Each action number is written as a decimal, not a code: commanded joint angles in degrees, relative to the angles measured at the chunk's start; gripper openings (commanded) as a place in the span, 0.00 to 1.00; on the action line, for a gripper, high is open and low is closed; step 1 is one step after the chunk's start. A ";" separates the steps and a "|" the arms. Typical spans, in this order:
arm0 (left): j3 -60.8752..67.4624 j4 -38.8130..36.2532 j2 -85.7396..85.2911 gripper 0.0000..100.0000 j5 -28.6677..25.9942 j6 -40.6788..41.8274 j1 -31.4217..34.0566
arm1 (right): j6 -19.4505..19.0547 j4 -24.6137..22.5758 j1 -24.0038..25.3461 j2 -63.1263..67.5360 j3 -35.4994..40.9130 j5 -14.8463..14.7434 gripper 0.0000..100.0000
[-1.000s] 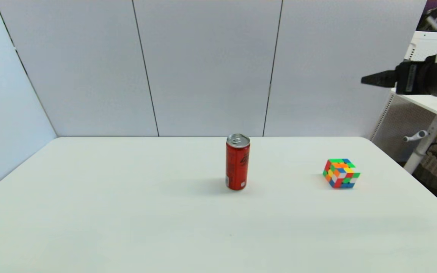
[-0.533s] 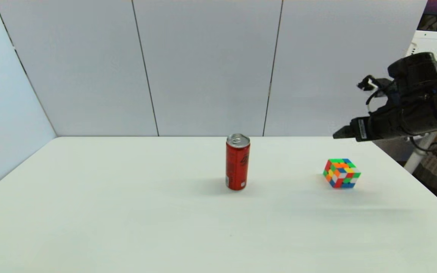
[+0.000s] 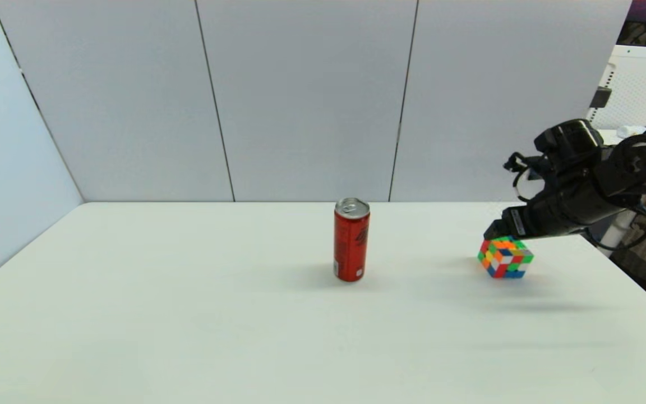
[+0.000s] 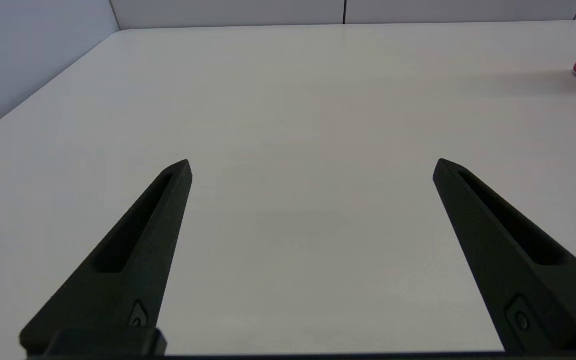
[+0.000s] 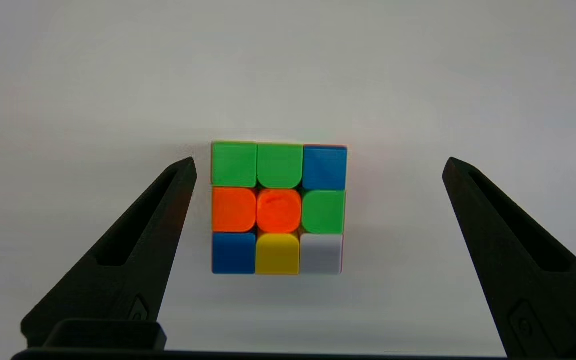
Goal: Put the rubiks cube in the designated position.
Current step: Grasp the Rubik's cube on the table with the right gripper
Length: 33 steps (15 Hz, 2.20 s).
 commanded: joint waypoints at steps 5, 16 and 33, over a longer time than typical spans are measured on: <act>0.02 0.02 -0.01 1.00 0.00 0.01 0.05 | 4.00 1.31 1.96 3.77 -1.12 0.62 1.00; 0.02 0.02 -0.01 1.00 0.00 0.01 0.05 | 5.85 6.50 2.93 7.81 -4.46 -0.35 1.00; 0.02 0.02 -0.01 1.00 0.00 0.01 0.05 | 5.85 6.94 2.49 8.43 -4.72 -0.61 0.00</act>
